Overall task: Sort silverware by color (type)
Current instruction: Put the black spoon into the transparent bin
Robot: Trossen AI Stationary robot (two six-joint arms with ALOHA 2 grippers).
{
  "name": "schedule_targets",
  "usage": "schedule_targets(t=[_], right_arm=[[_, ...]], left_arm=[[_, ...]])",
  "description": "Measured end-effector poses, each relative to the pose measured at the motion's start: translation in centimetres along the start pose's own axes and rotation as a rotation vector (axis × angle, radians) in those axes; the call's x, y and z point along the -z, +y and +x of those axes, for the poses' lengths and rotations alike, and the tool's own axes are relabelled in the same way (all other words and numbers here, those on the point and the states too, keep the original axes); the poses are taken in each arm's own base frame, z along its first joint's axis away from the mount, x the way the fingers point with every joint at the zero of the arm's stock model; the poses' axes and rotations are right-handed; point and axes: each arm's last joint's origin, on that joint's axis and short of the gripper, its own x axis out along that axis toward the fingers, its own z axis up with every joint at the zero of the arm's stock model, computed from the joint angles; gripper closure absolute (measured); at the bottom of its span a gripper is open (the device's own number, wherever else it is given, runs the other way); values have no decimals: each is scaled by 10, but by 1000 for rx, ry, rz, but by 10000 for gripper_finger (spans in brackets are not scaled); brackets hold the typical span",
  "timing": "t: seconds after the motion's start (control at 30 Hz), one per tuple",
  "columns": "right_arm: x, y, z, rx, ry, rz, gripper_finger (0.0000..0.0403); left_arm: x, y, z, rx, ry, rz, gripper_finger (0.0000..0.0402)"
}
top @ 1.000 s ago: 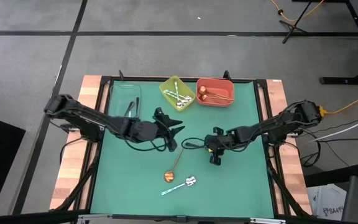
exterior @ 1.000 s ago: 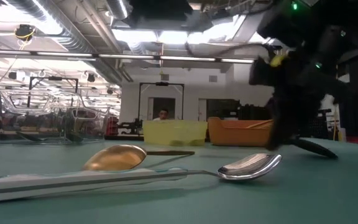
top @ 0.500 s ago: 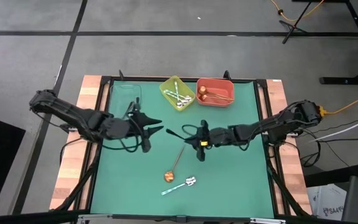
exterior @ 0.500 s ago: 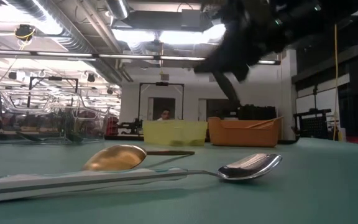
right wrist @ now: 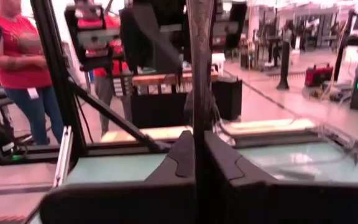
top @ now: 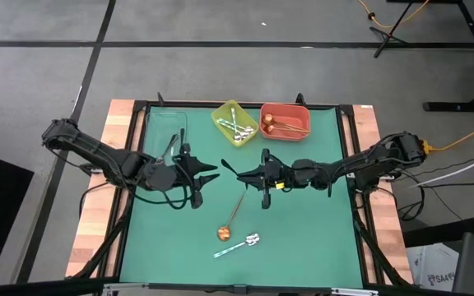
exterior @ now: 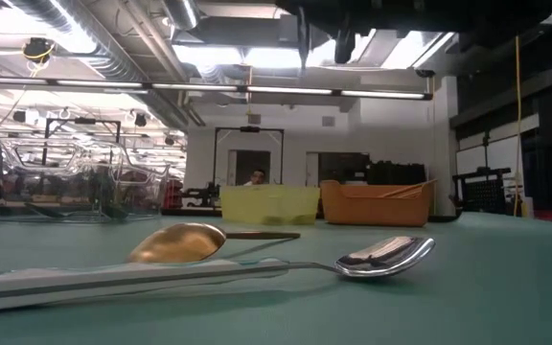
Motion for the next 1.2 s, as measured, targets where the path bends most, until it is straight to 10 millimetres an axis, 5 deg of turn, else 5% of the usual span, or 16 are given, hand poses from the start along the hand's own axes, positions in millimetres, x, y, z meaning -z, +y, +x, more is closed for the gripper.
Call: schedule_targets(t=[0.57, 1.2], right_arm=[[-3, 1, 0, -21, -28, -24, 402], [-7, 4, 0, -109, -71, -70, 402]], left_arm=[[1, -27, 38, 26, -130, 18, 305], [-6, -26, 40, 79, -179, -25, 305]])
